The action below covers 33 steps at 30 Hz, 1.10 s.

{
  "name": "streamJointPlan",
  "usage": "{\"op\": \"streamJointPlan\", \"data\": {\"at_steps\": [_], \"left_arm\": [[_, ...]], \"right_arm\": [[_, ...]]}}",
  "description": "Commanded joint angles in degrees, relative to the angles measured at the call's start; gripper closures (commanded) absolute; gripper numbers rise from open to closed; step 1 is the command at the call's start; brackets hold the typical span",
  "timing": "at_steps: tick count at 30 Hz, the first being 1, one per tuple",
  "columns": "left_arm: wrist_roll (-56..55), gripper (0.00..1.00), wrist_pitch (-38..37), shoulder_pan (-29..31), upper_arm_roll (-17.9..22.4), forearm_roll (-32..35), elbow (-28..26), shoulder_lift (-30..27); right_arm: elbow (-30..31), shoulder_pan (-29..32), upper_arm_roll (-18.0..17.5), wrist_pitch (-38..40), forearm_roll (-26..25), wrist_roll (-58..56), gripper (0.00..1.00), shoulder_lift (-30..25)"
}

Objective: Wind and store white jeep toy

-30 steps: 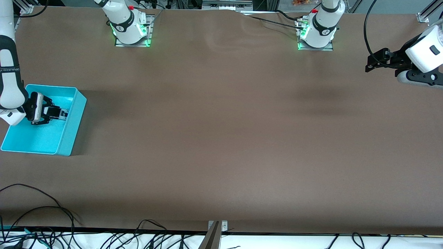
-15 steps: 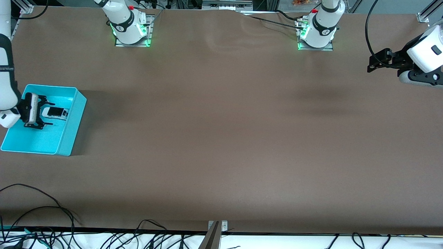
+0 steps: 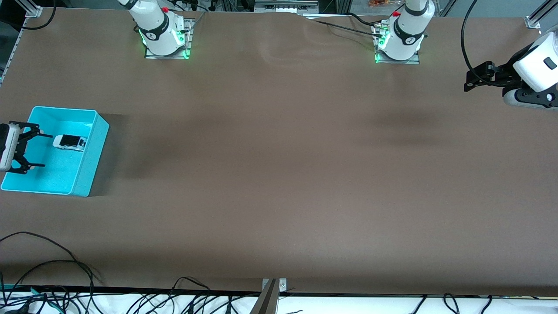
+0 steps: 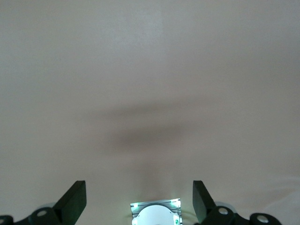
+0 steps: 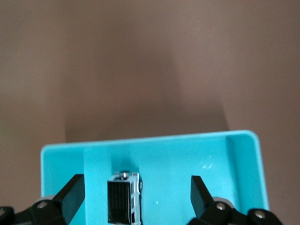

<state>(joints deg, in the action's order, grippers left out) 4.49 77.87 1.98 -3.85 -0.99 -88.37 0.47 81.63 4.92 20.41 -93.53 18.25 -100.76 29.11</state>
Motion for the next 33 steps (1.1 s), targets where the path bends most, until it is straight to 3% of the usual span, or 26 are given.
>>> {"op": "streamJointPlan", "data": {"at_steps": [1, 17, 25, 33], "left_arm": [[-0.18, 0.0, -0.97, -0.22, -0.1, 1.52, 1.53, 0.41], [-0.18, 0.0, -1.14, -0.22, -0.19, 1.61, 1.53, 0.32], [-0.18, 0.0, -1.14, -0.22, -0.19, 1.61, 1.53, 0.41], [-0.18, 0.0, -1.14, -0.22, -0.19, 1.61, 1.53, 0.32]], "right_arm": [[-3.31, -2.63, 0.15, 4.57, 0.56, 14.25, 0.0, -2.3], [-13.59, -14.41, 0.42, 12.4, -3.13, 63.64, 0.0, -3.71], [-16.15, -18.8, 0.42, 12.58, -6.64, 78.94, 0.0, -3.62], [-16.32, -21.0, 0.24, 11.97, -6.73, 95.12, 0.0, -3.71]]}}
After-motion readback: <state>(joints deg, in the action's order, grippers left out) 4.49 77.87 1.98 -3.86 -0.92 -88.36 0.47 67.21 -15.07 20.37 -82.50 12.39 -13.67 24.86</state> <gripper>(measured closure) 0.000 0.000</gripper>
